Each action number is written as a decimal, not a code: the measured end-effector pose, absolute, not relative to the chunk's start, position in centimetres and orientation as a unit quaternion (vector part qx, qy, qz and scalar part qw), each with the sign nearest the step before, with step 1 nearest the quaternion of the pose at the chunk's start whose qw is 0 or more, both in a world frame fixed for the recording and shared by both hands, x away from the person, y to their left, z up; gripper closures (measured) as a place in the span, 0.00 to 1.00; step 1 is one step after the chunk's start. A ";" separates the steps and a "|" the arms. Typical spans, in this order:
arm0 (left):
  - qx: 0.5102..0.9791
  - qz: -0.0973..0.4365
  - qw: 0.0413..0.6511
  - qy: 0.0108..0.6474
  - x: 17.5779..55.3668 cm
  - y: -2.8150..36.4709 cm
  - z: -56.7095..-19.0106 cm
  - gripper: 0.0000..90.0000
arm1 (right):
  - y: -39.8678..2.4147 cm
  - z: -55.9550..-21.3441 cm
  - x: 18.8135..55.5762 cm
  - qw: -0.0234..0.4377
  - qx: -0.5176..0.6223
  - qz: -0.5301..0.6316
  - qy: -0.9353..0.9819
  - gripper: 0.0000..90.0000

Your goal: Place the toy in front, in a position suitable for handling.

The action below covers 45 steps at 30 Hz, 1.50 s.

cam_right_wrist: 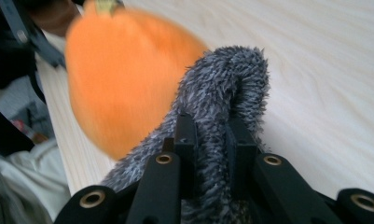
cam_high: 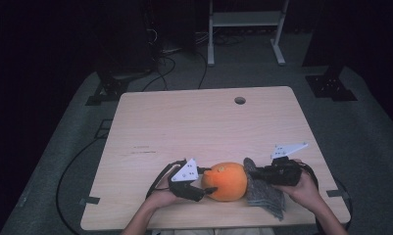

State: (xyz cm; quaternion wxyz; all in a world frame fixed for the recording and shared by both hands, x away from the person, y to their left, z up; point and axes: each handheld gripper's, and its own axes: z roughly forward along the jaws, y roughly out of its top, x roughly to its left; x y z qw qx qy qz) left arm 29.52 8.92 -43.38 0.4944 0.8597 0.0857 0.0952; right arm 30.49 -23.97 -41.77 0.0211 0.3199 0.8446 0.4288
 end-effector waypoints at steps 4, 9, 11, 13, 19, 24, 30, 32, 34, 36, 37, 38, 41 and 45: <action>0.860 0.097 0.493 0.089 29.7 8.4 -43.1 0.42 | -24.0 -40.6 29.7 0.031 0.307 0.438 0.845 0.86; 0.860 0.101 0.494 0.083 29.8 7.2 -42.5 0.42 | -21.7 -37.6 29.1 0.044 0.261 0.463 0.846 0.85; 0.860 0.100 0.494 0.081 29.9 6.7 -42.2 0.40 | -20.7 -37.2 29.2 0.050 0.247 0.456 0.853 0.85; 0.861 0.096 0.492 0.091 30.1 6.6 -42.1 0.31 | -19.9 -37.8 29.4 0.063 0.244 0.428 0.868 0.86; 0.842 0.045 0.518 0.143 31.5 8.2 -43.3 0.16 | -21.2 -39.4 29.8 0.048 0.268 0.434 0.859 0.86; 0.861 0.013 0.489 0.143 32.2 7.2 -44.6 0.13 | -22.3 -39.7 29.7 0.041 0.278 0.439 0.854 0.86; 0.850 0.016 0.512 0.123 31.6 6.8 -43.9 0.41 | -23.0 -40.0 30.0 0.020 0.292 0.464 0.836 0.86; 0.842 0.026 0.524 0.124 31.4 7.0 -43.2 0.46 | -23.2 -39.8 30.1 0.014 0.298 0.478 0.826 0.87; 0.834 0.036 0.536 0.125 31.3 7.3 -41.9 0.47 | -23.3 -39.4 30.2 0.024 0.301 0.479 0.824 0.87; 0.834 0.049 0.536 0.120 31.2 7.6 -40.7 0.47 | -23.2 -39.1 30.3 0.023 0.302 0.486 0.820 0.87; 0.836 0.054 0.533 0.119 31.2 7.9 -40.2 0.47 | -23.1 -38.9 30.4 0.019 0.302 0.494 0.815 0.87; 0.837 0.057 0.530 0.120 31.2 8.1 -39.9 0.47 | -23.0 -38.8 30.6 0.016 0.301 0.502 0.810 0.87; 0.846 0.060 0.514 0.129 31.2 8.6 -39.9 0.47 | -22.3 -39.1 31.0 0.012 0.303 0.507 0.807 0.87; 0.854 0.053 0.497 0.144 31.4 9.1 -41.1 0.47 | -21.3 -41.1 31.7 -0.005 0.314 0.486 0.816 0.87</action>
